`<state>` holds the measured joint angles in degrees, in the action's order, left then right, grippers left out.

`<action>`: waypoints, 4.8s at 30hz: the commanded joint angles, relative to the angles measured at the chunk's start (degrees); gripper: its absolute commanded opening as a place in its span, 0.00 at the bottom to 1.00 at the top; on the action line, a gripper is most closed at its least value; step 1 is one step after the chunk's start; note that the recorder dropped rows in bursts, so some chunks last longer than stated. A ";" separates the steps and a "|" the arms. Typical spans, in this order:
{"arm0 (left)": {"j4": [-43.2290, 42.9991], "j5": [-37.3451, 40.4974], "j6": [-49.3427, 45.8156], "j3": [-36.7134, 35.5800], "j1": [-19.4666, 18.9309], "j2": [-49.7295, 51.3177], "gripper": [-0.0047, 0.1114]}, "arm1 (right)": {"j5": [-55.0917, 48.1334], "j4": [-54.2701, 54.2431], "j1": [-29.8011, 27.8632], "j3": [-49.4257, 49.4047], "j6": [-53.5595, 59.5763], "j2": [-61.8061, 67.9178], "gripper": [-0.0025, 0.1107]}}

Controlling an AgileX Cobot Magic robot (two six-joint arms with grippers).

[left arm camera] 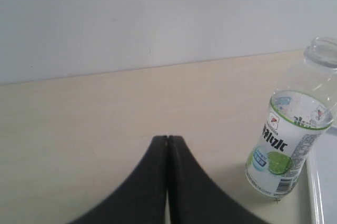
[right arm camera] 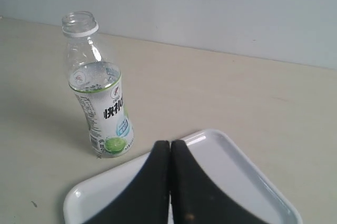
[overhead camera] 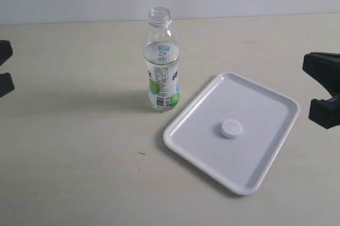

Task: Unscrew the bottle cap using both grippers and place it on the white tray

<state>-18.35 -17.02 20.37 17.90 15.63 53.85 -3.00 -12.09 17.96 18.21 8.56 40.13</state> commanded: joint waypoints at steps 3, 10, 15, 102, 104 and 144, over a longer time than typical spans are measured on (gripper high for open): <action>1.00 1.58 0.11 -0.38 0.41 -3.51 0.04 | -0.35 0.05 0.06 -0.41 -0.15 -0.81 0.02; 1.00 1.58 0.22 -0.38 0.41 -3.48 0.04 | -0.35 0.05 0.06 -0.41 -0.15 -0.81 0.02; 1.00 1.58 0.22 -0.38 0.41 -3.48 0.04 | -0.35 0.17 0.06 -0.41 -0.15 -0.75 0.02; 19.60 37.32 -21.48 -17.90 -4.86 -53.85 0.04 | 0.58 0.49 0.06 -0.41 -0.26 -0.75 0.02; 19.45 37.33 -21.48 -17.90 -4.86 -53.85 0.04 | 0.58 0.49 0.06 -0.41 -0.26 -0.75 0.02; 19.23 37.35 -21.60 -17.90 -4.86 -53.85 0.04 | -1.56 0.67 -24.59 -4.86 2.90 -33.69 0.02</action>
<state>0.56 20.55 -1.04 0.22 10.86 0.27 -3.98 -11.88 -5.62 13.73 9.10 10.94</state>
